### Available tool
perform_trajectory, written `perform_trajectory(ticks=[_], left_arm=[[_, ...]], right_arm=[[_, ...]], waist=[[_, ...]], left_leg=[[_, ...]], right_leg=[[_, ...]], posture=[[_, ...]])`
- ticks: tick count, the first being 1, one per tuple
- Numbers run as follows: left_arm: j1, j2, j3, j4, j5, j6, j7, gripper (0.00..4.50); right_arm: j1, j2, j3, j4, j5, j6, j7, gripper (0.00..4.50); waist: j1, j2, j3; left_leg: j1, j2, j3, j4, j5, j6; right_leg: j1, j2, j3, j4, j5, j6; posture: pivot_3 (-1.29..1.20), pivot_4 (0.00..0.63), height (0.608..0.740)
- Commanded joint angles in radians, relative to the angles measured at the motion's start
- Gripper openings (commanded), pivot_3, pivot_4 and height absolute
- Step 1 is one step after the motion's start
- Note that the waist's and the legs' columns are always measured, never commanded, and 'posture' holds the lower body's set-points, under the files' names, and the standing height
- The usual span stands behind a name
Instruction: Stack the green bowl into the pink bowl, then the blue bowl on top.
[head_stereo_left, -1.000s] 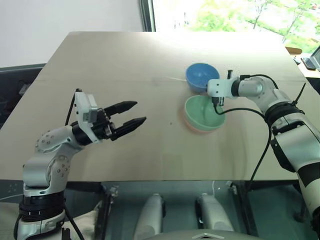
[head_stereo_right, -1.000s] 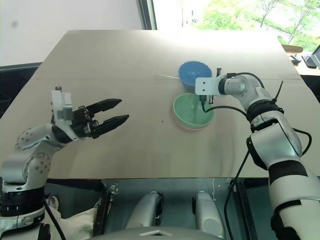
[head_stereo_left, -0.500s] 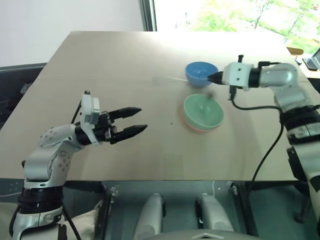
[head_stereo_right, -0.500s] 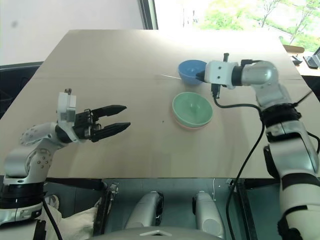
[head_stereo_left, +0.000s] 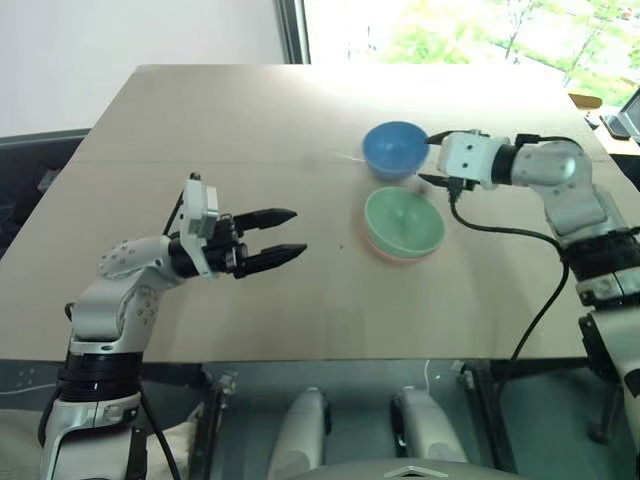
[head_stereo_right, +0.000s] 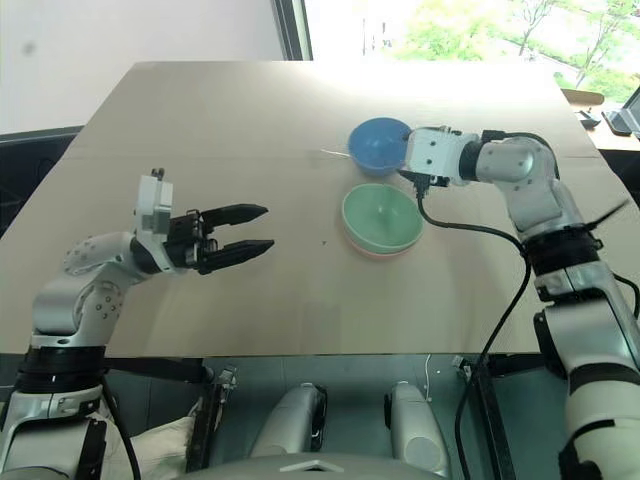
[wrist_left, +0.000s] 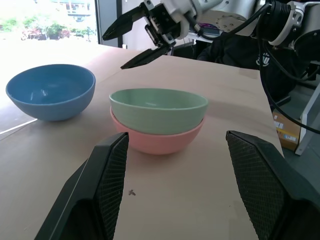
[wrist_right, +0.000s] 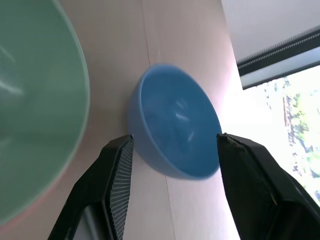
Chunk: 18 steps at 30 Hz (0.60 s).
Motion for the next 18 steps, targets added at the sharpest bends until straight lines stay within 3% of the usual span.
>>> perform_trajectory(ticks=[1, 6, 18], left_arm=[[0.037, 0.022, 0.041, -0.071, -0.014, 0.005, 0.018, 3.29], [0.111, 0.037, 0.095, -0.138, -0.030, 0.023, 0.061, 3.29], [0.264, 0.032, 0.188, -0.290, -0.075, 0.051, 0.174, 3.29]], right_arm=[[-0.134, 0.018, 0.109, 0.287, -0.207, -0.168, -0.251, 2.57], [-0.209, 0.084, 0.205, 0.475, -0.338, -0.229, -0.449, 2.57], [-0.269, 0.213, 0.270, 0.596, -0.441, -0.203, -0.621, 2.57]], waist=[[-0.002, 0.000, 0.000], [-0.014, 0.000, 0.000], [-0.023, 0.000, 0.000]], left_leg=[[0.000, 0.000, 0.000, 0.000, 0.000, 0.000], [0.000, 0.000, 0.000, -0.002, 0.000, 0.000], [0.001, 0.000, 0.000, -0.002, 0.000, 0.000]], right_leg=[[0.000, 0.000, 0.000, 0.000, 0.000, 0.000], [-0.001, 0.000, 0.000, -0.001, 0.000, 0.000], [-0.001, 0.001, 0.002, 0.001, 0.000, 0.000]], posture=[[0.00, 0.150, 0.740], [0.00, 0.150, 0.740], [0.00, 0.150, 0.740]])
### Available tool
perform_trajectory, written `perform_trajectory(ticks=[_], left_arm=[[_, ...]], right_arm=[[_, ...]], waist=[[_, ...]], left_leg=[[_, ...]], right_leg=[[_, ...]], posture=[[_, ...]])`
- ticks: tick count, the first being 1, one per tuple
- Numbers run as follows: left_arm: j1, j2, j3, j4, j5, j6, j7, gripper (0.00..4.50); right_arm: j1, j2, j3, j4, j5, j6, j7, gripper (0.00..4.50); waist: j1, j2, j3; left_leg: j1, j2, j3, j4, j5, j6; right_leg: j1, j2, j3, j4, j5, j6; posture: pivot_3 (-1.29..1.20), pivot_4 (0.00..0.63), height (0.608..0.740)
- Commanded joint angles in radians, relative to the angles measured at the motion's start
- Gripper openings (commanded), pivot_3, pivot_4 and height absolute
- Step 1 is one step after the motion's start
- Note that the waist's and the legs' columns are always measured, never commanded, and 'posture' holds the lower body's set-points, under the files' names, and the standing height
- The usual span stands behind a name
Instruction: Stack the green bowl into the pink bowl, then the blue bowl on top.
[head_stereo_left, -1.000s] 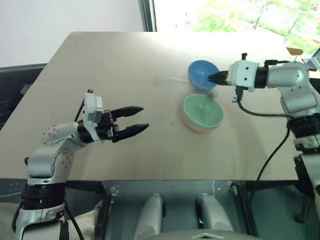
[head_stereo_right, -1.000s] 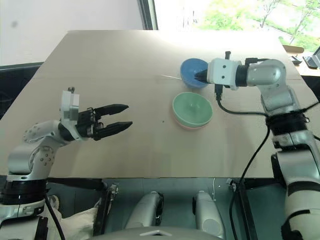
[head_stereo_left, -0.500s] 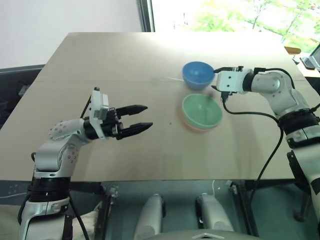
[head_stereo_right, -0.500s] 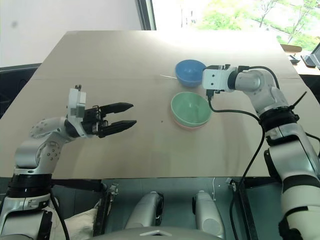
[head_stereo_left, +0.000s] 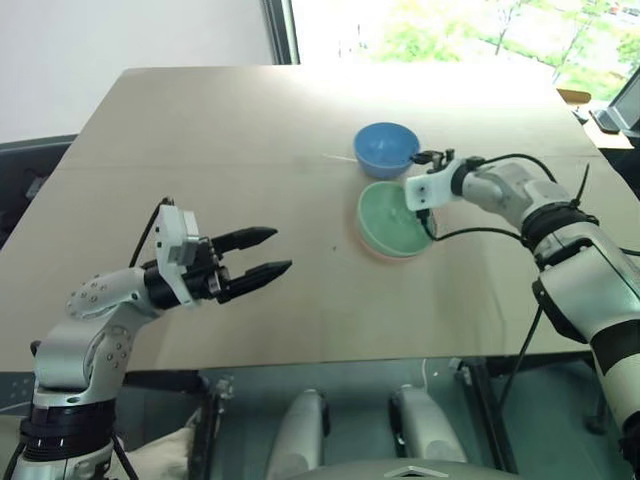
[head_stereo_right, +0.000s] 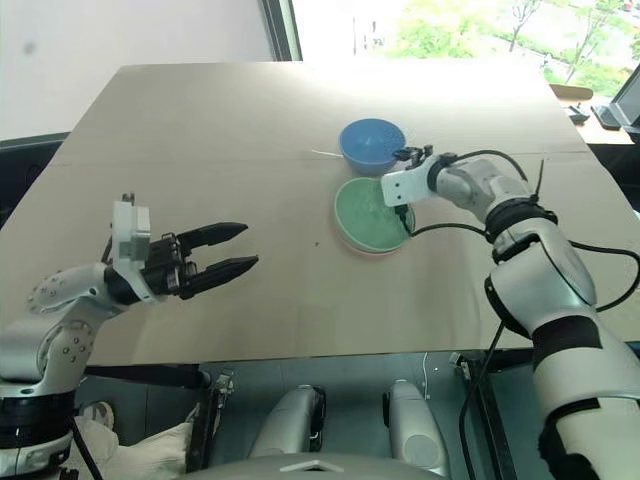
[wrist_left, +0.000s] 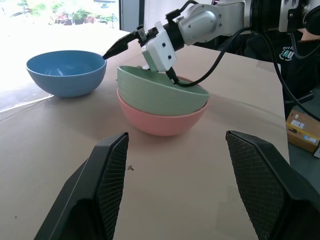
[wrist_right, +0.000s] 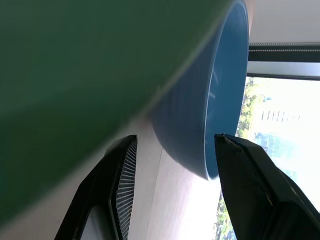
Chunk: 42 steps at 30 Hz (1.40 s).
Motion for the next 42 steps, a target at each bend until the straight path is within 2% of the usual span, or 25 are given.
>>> perform_trajectory(ticks=[1, 21, 25, 27, 29, 35, 38, 39, 42], left_arm=[[0.026, 0.007, 0.057, -0.059, -0.022, -0.007, 0.032, 3.29], [0.089, 0.006, 0.110, -0.113, -0.029, -0.022, 0.082, 3.29], [0.113, 0.008, 0.133, -0.129, -0.037, -0.017, 0.093, 3.29], [0.124, 0.006, 0.138, -0.139, -0.038, -0.015, 0.098, 3.29], [0.132, 0.004, 0.138, -0.149, -0.041, -0.014, 0.104, 3.29], [0.150, 0.003, 0.136, -0.161, -0.046, -0.017, 0.114, 3.29], [0.146, 0.001, 0.127, -0.153, -0.041, -0.021, 0.115, 3.29], [0.141, 0.000, 0.119, -0.148, -0.038, -0.024, 0.113, 3.29], [0.110, 0.001, 0.087, -0.112, -0.028, -0.037, 0.086, 3.29]], right_arm=[[-0.049, 0.007, -0.002, 0.008, -0.011, 0.013, -0.052, 2.57], [-0.040, 0.063, 0.002, 0.049, -0.042, 0.073, -0.027, 2.57], [-0.054, 0.074, -0.001, 0.051, -0.044, 0.081, -0.030, 1.43], [-0.059, 0.075, -0.001, 0.050, -0.047, 0.078, -0.030, 0.54], [-0.062, 0.072, 0.001, 0.050, -0.052, 0.076, -0.031, 0.18], [-0.073, 0.049, -0.008, 0.041, -0.047, 0.046, -0.036, 0.18], [-0.091, 0.011, -0.043, 0.025, -0.007, -0.010, 0.007, 0.18], [-0.096, -0.009, -0.092, 0.015, 0.054, -0.044, 0.081, 0.18], [-0.090, -0.062, -0.284, -0.056, 0.336, -0.121, 0.464, 0.18]], waist=[[0.003, 0.000, 0.000], [-0.002, 0.000, 0.000], [0.000, 0.000, 0.000], [0.000, 0.000, 0.000], [0.000, 0.000, 0.000], [0.000, 0.000, 0.000], [0.002, 0.001, 0.000], [0.002, 0.001, 0.000], [0.004, 0.001, 0.001]], left_leg=[[0.000, 0.000, 0.000, 0.000, 0.000, 0.000], [0.000, 0.000, 0.000, 0.000, 0.000, 0.000], [0.000, 0.000, 0.000, 0.000, 0.000, 0.000], [0.000, 0.000, 0.000, 0.000, 0.000, 0.000], [0.000, 0.000, 0.000, 0.000, 0.000, 0.000], [0.000, 0.000, 0.000, 0.000, 0.000, 0.000], [0.000, 0.000, 0.000, 0.000, 0.000, 0.000], [0.000, -0.001, 0.000, 0.000, 0.000, 0.000], [-0.001, -0.001, 0.000, 0.000, 0.000, 0.000]], right_leg=[[0.000, 0.000, 0.000, 0.000, 0.000, 0.000], [0.000, 0.000, 0.000, 0.000, 0.000, 0.000], [0.000, 0.000, 0.000, 0.000, 0.000, 0.000], [0.000, 0.000, 0.000, 0.000, 0.000, 0.000], [0.000, 0.000, 0.000, 0.000, 0.000, 0.000], [0.000, 0.000, 0.000, 0.000, 0.000, 0.000], [0.000, 0.000, 0.000, 0.000, 0.000, 0.000], [0.000, 0.000, 0.000, 0.000, 0.000, 0.000], [0.000, 0.000, 0.000, -0.001, 0.000, 0.000]], posture=[[0.00, 0.150, 0.740], [0.00, 0.150, 0.740], [0.00, 0.150, 0.740], [0.00, 0.150, 0.740], [0.00, 0.150, 0.740], [0.00, 0.150, 0.740], [0.00, 0.150, 0.740], [0.00, 0.150, 0.740], [0.00, 0.150, 0.740]])
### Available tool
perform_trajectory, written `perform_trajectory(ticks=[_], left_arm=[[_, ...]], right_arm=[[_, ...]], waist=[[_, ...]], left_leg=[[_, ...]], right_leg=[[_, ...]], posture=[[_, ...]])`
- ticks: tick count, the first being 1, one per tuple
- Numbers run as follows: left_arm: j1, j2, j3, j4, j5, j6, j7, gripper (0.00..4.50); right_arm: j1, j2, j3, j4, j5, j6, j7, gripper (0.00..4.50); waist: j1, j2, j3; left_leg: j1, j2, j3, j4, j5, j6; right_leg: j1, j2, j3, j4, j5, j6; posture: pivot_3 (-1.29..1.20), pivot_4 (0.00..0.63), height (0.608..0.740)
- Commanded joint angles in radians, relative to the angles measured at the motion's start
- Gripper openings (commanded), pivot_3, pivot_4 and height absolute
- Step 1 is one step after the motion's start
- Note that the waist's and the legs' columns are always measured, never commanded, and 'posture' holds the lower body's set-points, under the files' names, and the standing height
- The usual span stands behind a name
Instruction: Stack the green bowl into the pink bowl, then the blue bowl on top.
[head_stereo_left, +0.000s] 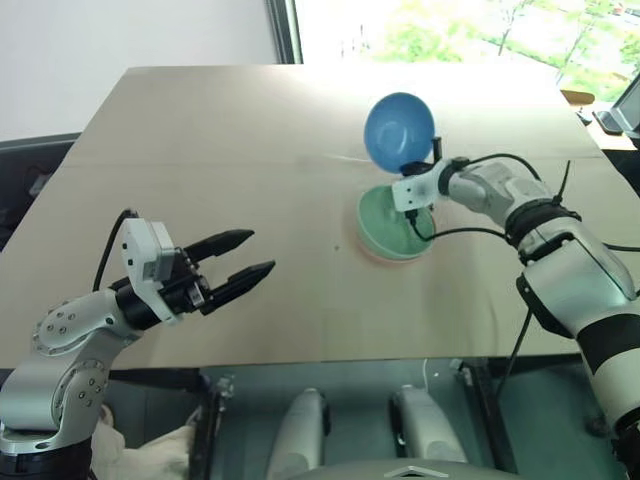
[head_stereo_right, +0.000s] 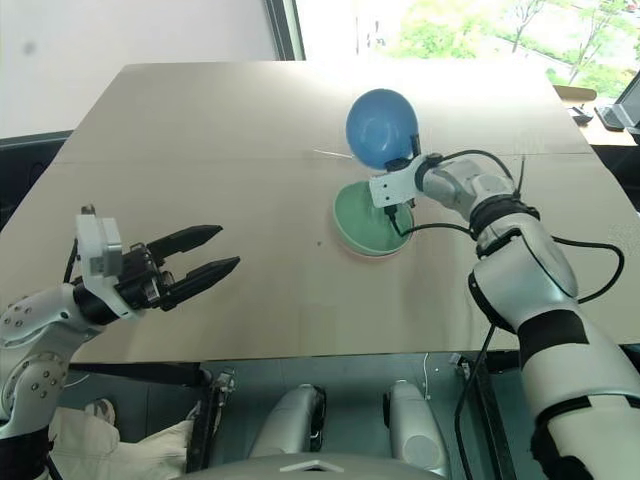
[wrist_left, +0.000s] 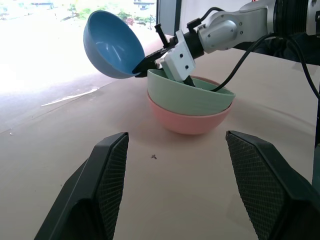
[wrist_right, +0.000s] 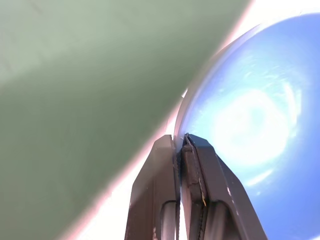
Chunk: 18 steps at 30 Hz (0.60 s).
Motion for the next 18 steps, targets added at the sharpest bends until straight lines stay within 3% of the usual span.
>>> perform_trajectory(ticks=[1, 3, 5, 7, 12, 18], left_arm=[[-0.040, 0.004, -0.022, 0.023, 0.004, -0.035, -0.036, 3.29], [-0.068, 0.003, -0.043, 0.052, 0.012, -0.050, -0.060, 3.29], [-0.127, 0.002, -0.071, 0.105, 0.020, -0.064, -0.085, 3.29], [-0.172, 0.006, -0.095, 0.153, 0.031, -0.070, -0.110, 3.29], [-0.225, 0.025, -0.122, 0.227, 0.051, -0.076, -0.167, 3.29], [-0.286, 0.028, -0.147, 0.286, 0.066, -0.081, -0.203, 3.29]], right_arm=[[-0.031, -0.071, -0.218, -0.147, 0.336, -0.068, 0.423, 0.18], [0.034, -0.113, -0.281, -0.337, 0.503, 0.030, 0.653, 0.18], [0.169, -0.208, -0.318, -0.704, 0.696, 0.269, 0.866, 0.18], [0.317, -0.321, -0.352, -1.060, 0.845, 0.538, 0.965, 0.18], [0.561, -0.498, -0.450, -1.565, 1.030, 0.944, 0.954, 0.18], [0.672, -0.516, -0.461, -1.772, 1.084, 1.134, 0.851, 0.18]], waist=[[0.000, 0.000, 0.000], [-0.002, 0.001, 0.000], [0.004, 0.001, 0.000], [0.024, 0.002, 0.001], [0.030, 0.004, 0.003], [0.023, 0.004, 0.002]], left_leg=[[0.000, 0.000, 0.000, 0.000, 0.000, 0.000], [0.000, 0.000, 0.000, 0.000, 0.000, 0.000], [0.001, 0.001, -0.001, 0.000, 0.000, 0.000], [-0.001, 0.001, -0.004, 0.000, 0.000, 0.000], [-0.001, 0.000, -0.002, 0.000, 0.000, 0.000], [0.001, 0.001, -0.001, 0.001, 0.000, 0.000]], right_leg=[[0.000, 0.000, 0.000, 0.000, 0.000, 0.000], [0.001, 0.000, -0.001, 0.000, 0.000, 0.000], [0.001, 0.000, -0.001, 0.000, 0.000, 0.000], [0.002, 0.000, -0.004, -0.001, 0.000, 0.000], [0.002, -0.002, -0.003, -0.002, 0.000, 0.000], [0.002, 0.000, -0.002, 0.000, 0.000, 0.000]], posture=[[0.00, 0.150, 0.740], [0.00, 0.150, 0.740], [0.00, 0.150, 0.740], [0.00, 0.150, 0.740], [0.00, 0.150, 0.740], [0.00, 0.150, 0.740]])
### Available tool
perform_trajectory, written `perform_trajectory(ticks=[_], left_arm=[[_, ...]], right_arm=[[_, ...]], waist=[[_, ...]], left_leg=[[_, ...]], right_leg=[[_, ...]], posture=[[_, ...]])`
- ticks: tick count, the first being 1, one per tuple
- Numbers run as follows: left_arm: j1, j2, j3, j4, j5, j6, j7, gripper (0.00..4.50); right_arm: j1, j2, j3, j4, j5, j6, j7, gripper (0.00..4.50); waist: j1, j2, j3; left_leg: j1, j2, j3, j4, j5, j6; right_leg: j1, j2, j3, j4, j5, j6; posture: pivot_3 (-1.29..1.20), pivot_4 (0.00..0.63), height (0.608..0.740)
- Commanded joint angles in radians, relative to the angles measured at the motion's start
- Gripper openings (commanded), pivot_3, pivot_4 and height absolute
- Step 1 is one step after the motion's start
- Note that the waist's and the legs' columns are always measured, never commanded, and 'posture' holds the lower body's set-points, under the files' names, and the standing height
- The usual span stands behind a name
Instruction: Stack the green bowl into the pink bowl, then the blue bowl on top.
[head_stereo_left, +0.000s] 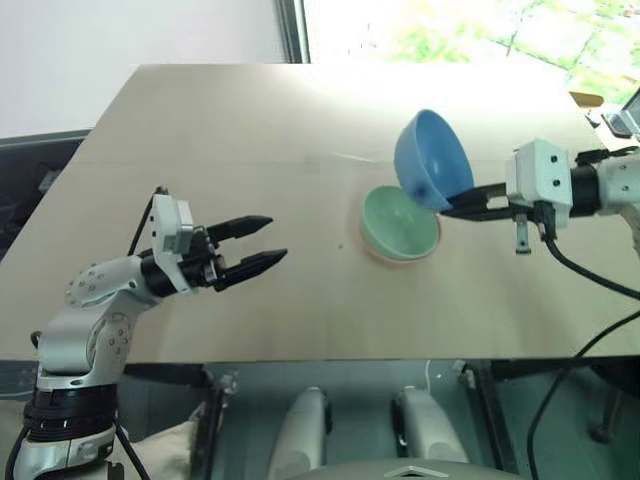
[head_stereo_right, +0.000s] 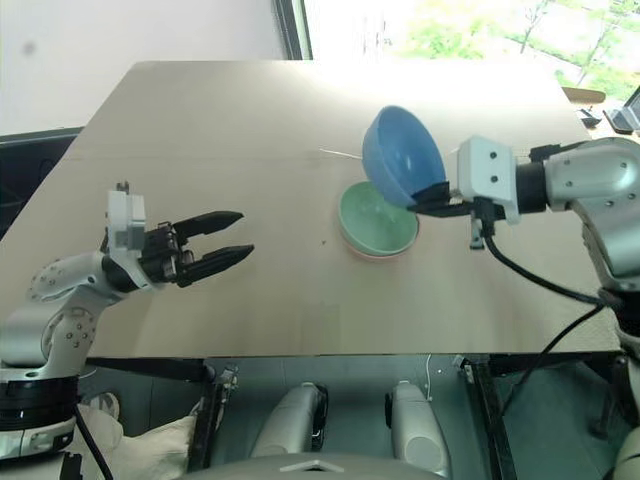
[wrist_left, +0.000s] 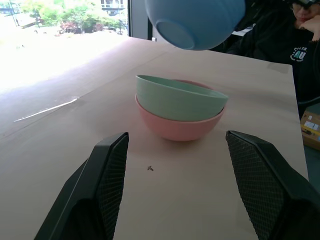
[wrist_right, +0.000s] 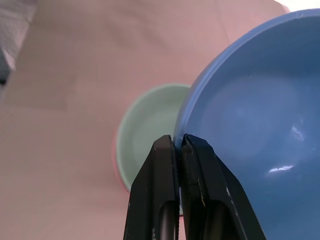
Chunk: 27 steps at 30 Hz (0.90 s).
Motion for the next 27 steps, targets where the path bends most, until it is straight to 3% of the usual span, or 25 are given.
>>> perform_trajectory(ticks=[1, 4, 11, 14, 18, 22, 27], left_arm=[[-0.041, 0.008, -0.013, 0.014, 0.009, -0.017, -0.024, 3.29], [-0.058, 0.004, -0.025, 0.018, 0.010, -0.016, -0.028, 3.29], [-0.066, -0.004, -0.036, 0.006, 0.013, 0.004, -0.007, 3.29], [-0.053, -0.007, -0.043, -0.003, 0.022, 0.004, 0.002, 3.29], [-0.052, -0.011, -0.045, 0.031, 0.045, -0.035, -0.008, 3.29], [-0.044, -0.005, -0.023, 0.050, 0.079, -0.091, -0.005, 4.39], [0.030, 0.026, 0.024, -0.024, 0.087, -0.029, 0.076, 4.48]], right_arm=[[0.000, 0.034, 0.016, -0.067, -0.009, 0.055, -0.077, 0.42], [-0.004, 0.056, 0.038, -0.065, -0.024, 0.069, -0.097, 1.21], [0.032, 0.044, -0.019, -0.086, -0.020, 0.095, -0.154, 4.33], [0.107, 0.035, -0.145, -0.133, 0.051, 0.180, -0.206, 4.46], [0.368, 0.003, -0.351, -0.162, 0.113, 0.271, -0.197, 4.46], [0.624, 0.033, -0.550, -0.152, 0.123, 0.245, -0.193, 4.50], [0.880, 0.099, -0.768, -0.163, 0.156, 0.203, -0.156, 4.50]], waist=[[0.002, 0.000, 0.000], [0.004, 0.000, 0.000], [0.007, -0.001, 0.000], [0.011, -0.001, 0.000], [0.020, -0.003, -0.001], [0.031, -0.003, -0.001], [0.027, -0.003, -0.001]], left_leg=[[0.000, 0.000, 0.000, 0.000, 0.000, 0.000], [-0.001, 0.000, 0.000, 0.001, 0.000, 0.000], [-0.002, -0.001, -0.001, 0.001, 0.000, 0.000], [-0.003, -0.001, -0.001, 0.001, 0.000, 0.000], [-0.003, -0.001, -0.002, 0.000, 0.000, 0.000], [-0.002, -0.001, -0.002, 0.000, 0.000, 0.000], [-0.001, 0.000, -0.002, 0.000, 0.000, 0.000]], right_leg=[[0.000, 0.000, 0.000, 0.000, 0.000, 0.000], [0.000, 0.000, 0.000, 0.000, 0.000, 0.000], [-0.001, -0.001, -0.001, -0.001, 0.000, 0.000], [0.000, -0.001, -0.001, -0.002, 0.000, 0.000], [0.001, -0.001, -0.002, -0.003, 0.000, 0.000], [0.002, 0.000, -0.002, -0.005, 0.000, 0.000], [0.003, 0.000, -0.002, -0.005, 0.000, 0.000]], posture=[[0.00, 0.150, 0.740], [0.00, 0.150, 0.740], [0.00, 0.150, 0.740], [0.00, 0.150, 0.740], [0.00, 0.150, 0.740], [0.00, 0.150, 0.740], [0.00, 0.150, 0.740]])
